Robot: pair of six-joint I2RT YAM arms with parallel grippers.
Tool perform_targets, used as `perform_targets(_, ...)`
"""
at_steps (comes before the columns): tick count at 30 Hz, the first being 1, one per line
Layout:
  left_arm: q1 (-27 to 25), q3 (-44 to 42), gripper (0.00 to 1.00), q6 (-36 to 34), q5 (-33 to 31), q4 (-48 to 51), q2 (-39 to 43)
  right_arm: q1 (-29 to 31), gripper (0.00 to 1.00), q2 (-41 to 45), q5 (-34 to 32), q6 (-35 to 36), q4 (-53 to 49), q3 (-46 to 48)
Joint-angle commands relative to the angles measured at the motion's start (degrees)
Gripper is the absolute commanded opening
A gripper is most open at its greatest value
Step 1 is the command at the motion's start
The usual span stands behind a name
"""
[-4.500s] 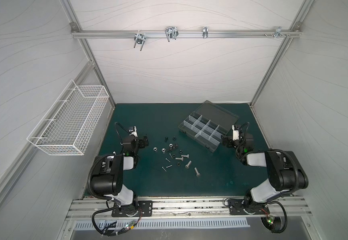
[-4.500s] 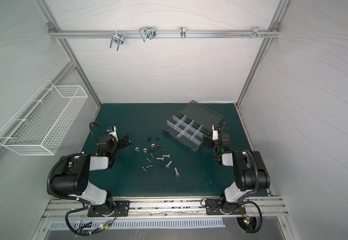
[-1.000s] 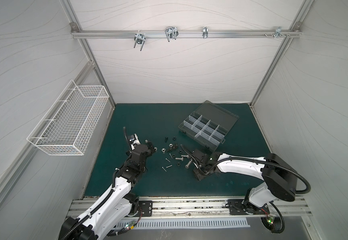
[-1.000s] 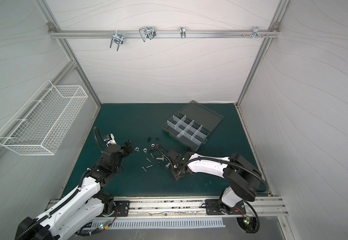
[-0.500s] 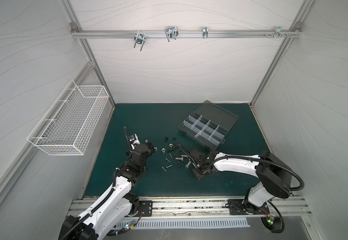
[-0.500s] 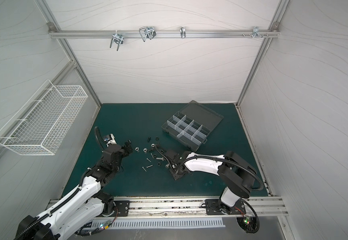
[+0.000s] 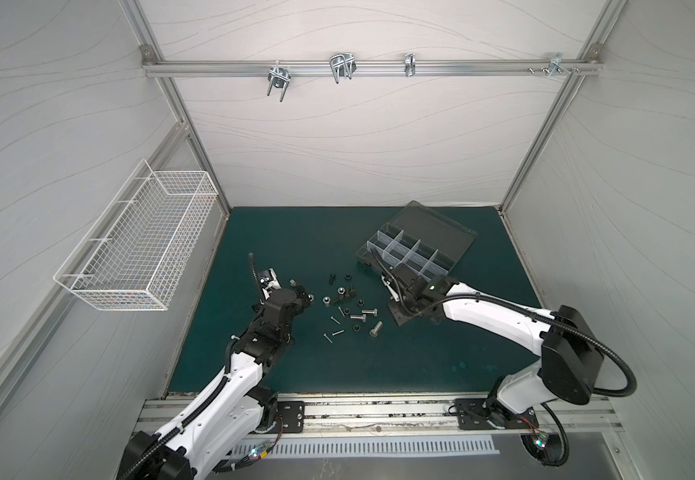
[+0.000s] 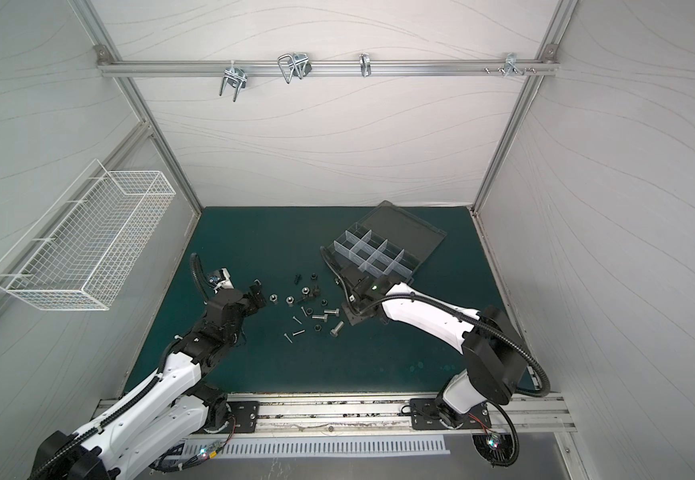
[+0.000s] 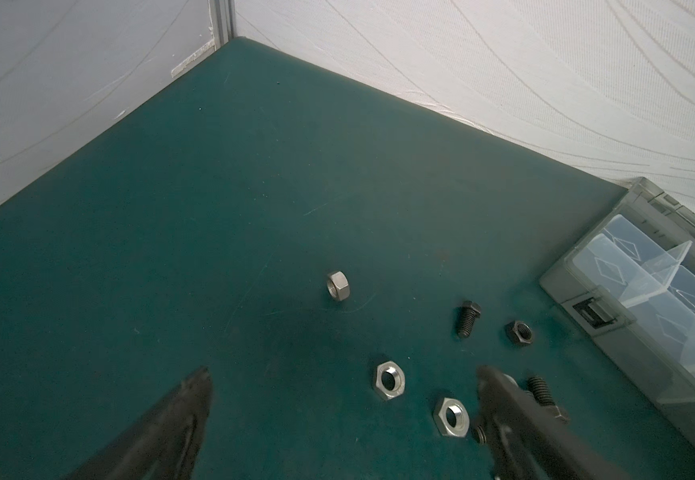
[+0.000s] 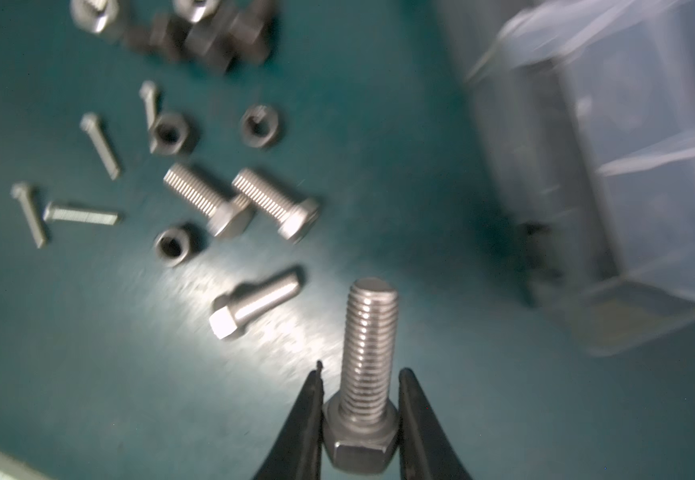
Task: Sort the screws and nuts into containers
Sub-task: 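Carry the bolt to the organizer box and release it into a compartment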
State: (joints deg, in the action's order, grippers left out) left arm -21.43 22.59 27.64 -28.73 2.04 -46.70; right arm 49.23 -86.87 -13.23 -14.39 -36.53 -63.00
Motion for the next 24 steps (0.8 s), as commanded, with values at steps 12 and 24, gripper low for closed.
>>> perform_targets(12,-0.02,2.81,1.0,-0.22,1.05,0.59,0.01,-13.43,0.01,-8.15,-1.62,11.33,-2.65,-10.45)
perform_targets(24,-0.11,3.6,1.0,-0.66,0.56,0.51,-0.76,-16.58,0.11,-15.43,-2.74,12.41,-4.78,-12.92)
